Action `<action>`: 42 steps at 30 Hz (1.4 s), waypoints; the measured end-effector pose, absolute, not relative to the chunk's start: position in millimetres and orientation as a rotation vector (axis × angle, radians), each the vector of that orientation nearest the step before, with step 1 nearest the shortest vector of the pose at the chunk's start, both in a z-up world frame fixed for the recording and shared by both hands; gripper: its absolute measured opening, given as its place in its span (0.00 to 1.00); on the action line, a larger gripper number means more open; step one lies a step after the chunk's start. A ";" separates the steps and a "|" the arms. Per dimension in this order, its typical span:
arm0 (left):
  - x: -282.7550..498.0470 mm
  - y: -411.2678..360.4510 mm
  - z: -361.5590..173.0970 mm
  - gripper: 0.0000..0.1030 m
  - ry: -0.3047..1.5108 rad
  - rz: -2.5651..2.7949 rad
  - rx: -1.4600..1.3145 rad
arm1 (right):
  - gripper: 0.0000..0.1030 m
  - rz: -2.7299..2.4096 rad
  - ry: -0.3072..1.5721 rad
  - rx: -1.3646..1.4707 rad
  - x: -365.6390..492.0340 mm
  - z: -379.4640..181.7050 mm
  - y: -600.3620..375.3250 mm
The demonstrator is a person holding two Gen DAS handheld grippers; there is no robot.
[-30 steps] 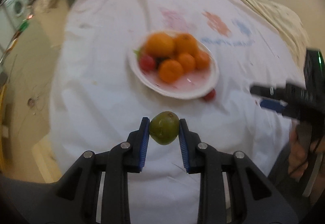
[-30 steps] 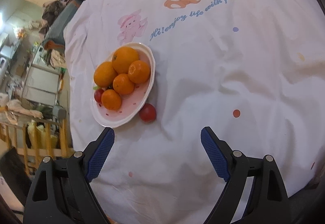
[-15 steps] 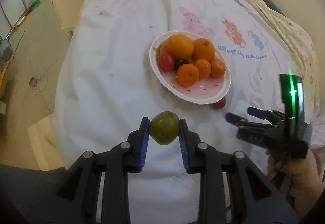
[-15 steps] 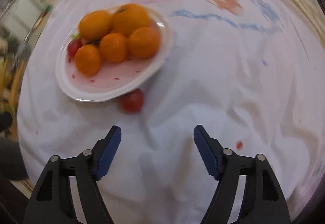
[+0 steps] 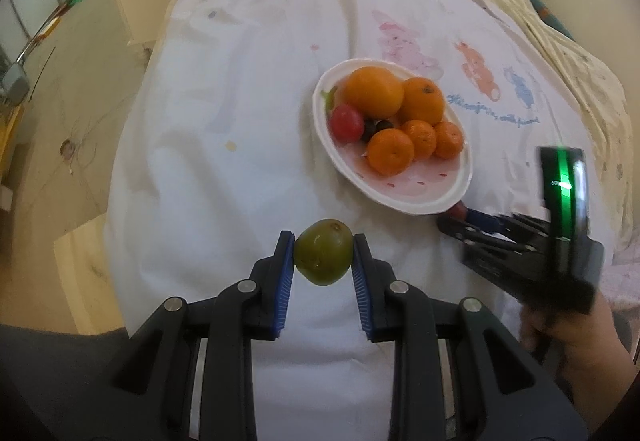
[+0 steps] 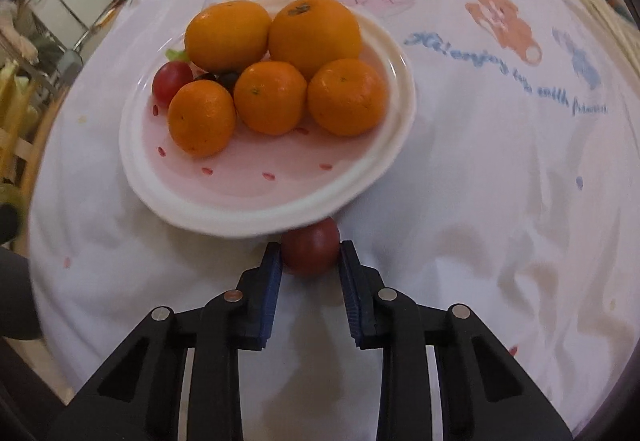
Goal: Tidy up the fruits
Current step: 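Grasp the red tomato beside the plate with the right gripper while the left holds the green plum, then lower the green plum and red tomato onto the plate and open both grippers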
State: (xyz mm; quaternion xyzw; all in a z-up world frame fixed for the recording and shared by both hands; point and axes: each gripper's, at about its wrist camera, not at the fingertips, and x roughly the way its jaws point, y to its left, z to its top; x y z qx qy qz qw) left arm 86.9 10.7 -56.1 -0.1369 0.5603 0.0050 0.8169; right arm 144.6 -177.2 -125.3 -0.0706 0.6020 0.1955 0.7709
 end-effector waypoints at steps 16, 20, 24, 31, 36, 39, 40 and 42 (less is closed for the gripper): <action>82.3 15.5 -42.0 0.24 1.112 0.034 -0.253 | 0.29 0.483 1.190 0.044 105.6 -53.1 -223.1; 85.5 15.0 -39.0 0.24 1.114 0.027 -0.255 | 0.29 0.498 1.157 0.087 114.1 -42.2 -226.3; 99.4 13.4 -29.8 0.24 1.099 0.006 -0.254 | 0.29 0.526 1.133 0.080 127.1 -37.4 -218.5; 132.5 1.7 -31.8 0.24 1.114 -0.012 -0.216 | 0.29 0.549 1.129 0.064 150.2 -40.0 -209.7; 154.5 -10.5 -44.7 0.24 1.146 -0.026 -0.187 | 0.29 0.556 1.156 0.072 172.9 -51.8 -206.2; 166.3 -14.8 -58.1 0.24 1.175 -0.019 -0.179 | 0.29 0.560 1.188 0.061 182.4 -64.0 -201.5; 169.4 -15.3 -62.3 0.24 1.183 -0.017 -0.180 | 0.29 0.561 1.201 0.052 185.0 -69.0 -199.1; 176.2 -15.4 -72.6 0.24 1.204 -0.012 -0.188 | 0.30 0.561 1.226 0.028 188.8 -78.7 -193.9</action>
